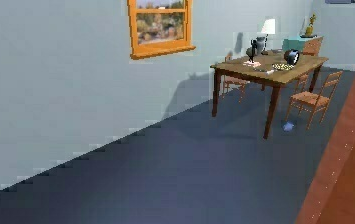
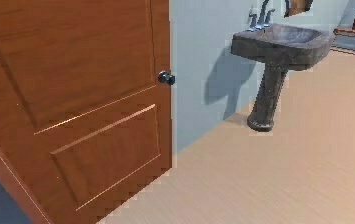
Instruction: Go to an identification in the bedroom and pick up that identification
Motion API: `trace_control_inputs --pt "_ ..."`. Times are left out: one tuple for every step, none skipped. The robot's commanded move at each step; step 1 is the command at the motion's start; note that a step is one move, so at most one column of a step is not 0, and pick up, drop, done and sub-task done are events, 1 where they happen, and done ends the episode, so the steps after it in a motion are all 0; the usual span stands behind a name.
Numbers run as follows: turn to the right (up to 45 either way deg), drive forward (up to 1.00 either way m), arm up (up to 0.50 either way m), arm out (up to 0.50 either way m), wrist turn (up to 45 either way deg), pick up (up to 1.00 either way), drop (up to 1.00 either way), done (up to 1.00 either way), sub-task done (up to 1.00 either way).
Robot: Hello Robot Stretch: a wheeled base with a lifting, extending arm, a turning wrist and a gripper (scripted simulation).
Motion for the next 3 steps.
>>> trace_control_inputs --pt "0.0 0.20 0.00 0.00 0.0 0.00 0.00 0.00 0.00" --pt "0.0 0.65 0.00 0.00 0.0 0.00 0.00 0.00 0.00" --pt "36.0 0.00 0.00 0.00 0.0 0.00 0.00 0.00 0.00"
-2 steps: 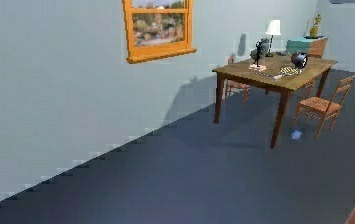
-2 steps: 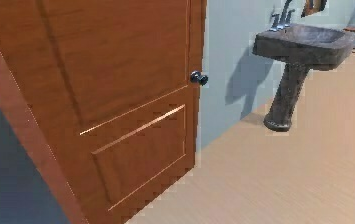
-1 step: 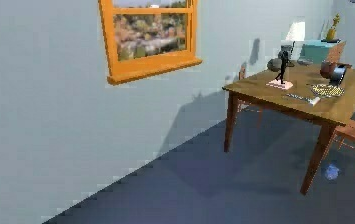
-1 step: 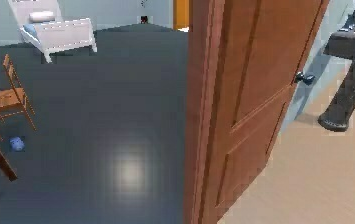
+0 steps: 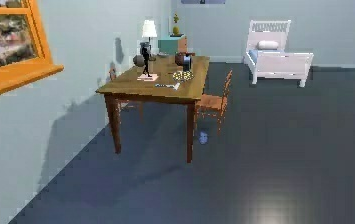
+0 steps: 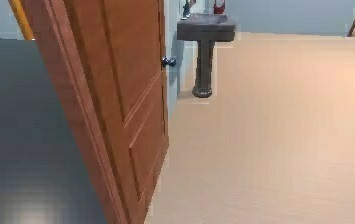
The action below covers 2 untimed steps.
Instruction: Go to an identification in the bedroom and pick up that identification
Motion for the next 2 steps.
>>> trace_control_inputs --pt "0.0 0.90 0.00 0.00 0.0 0.00 0.00 0.00 0.00" --pt "45.0 0.00 0.00 0.00 0.0 0.00 0.00 0.00 0.00"
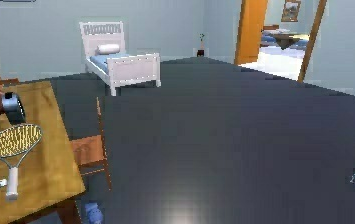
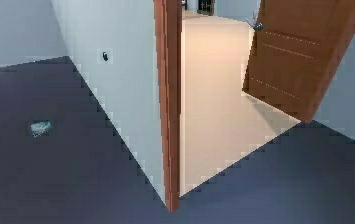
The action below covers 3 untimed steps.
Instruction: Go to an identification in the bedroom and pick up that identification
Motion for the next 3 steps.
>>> trace_control_inputs --pt "27.0 0.00 0.00 0.00 0.0 0.00 0.00 0.00 0.00" --pt "0.0 1.00 0.00 0.00 0.0 0.00 0.00 0.00 0.00" --pt "0.0 1.00 0.00 0.00 0.0 0.00 0.00 0.00 0.00"
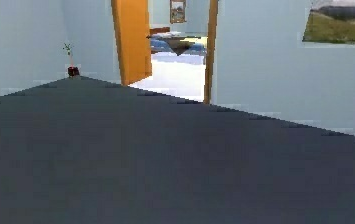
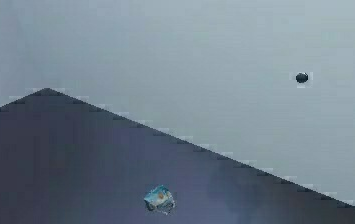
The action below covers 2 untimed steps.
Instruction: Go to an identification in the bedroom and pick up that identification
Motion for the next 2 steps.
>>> trace_control_inputs --pt "24.0 0.00 0.00 0.00 0.0 0.00 0.00 0.00 0.00" --pt "0.0 0.05 0.00 0.00 0.0 0.00 0.00 0.00 0.00"
